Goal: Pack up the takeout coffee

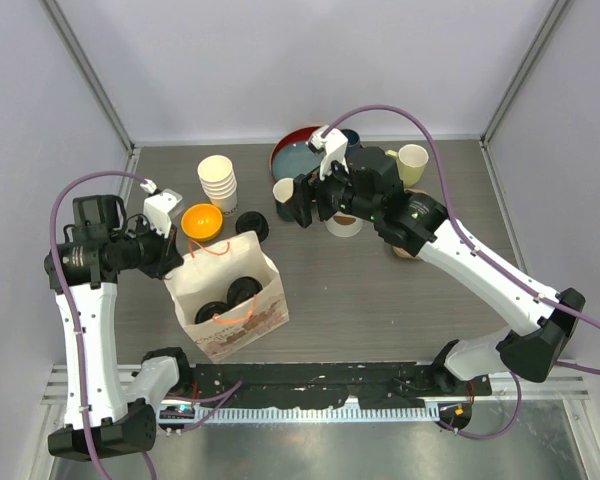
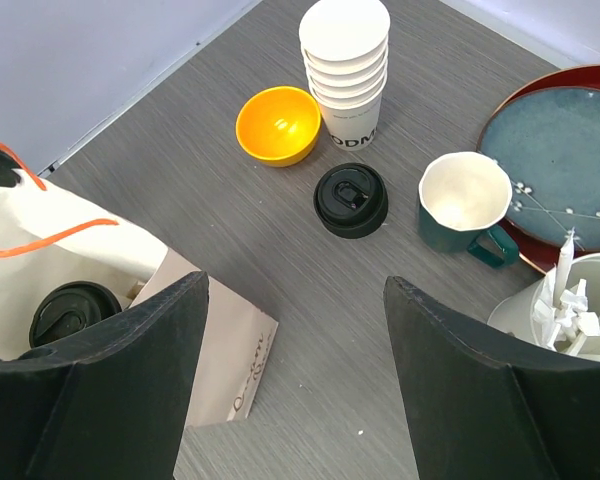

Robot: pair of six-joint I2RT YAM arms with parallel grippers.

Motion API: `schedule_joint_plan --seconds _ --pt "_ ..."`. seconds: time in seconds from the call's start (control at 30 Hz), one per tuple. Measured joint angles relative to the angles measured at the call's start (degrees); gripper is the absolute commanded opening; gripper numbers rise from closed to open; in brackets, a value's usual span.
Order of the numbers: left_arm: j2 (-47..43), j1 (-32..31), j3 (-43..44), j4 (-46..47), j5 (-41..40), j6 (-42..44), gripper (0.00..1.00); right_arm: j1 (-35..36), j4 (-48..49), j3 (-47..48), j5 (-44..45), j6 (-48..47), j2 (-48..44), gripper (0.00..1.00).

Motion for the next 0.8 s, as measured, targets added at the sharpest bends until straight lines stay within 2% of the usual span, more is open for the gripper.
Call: schedule_joint_plan --seconds 0.2,0.37,0.5,0.63,0.77,0.8 --pt "0.0 0.0 0.0 0.0 -0.3 -0.2 0.23 -0.6 0.0 0.0 -0.2 0.2 0.0 0.76" --pt "0.0 0.0 0.0 0.0 -0.3 -0.7 0.33 -0.9 0.0 -0.2 -0.2 0.2 0.0 0.76" --pt "0.0 0.0 0.5 -0.2 -0.3 -1.1 0.48 -1.1 -0.1 -0.2 0.2 0.2 0.0 0.76" --pt "0.0 0.0 2.3 -0.5 -0.3 -1.3 0.56 -1.5 -0.5 -0.2 2.3 0.0 -0.1 0.76" --pt "-0.2 0.0 4.1 -0.5 -0.3 -1.3 0.61 -3.6 -1.8 -0.3 6.2 -0.2 -0.8 0.69" --pt "-0.3 0.0 4.7 -0.5 -0.3 -1.4 0.64 -4.4 -2.2 -0.4 7.2 -0.3 -1.0 0.65"
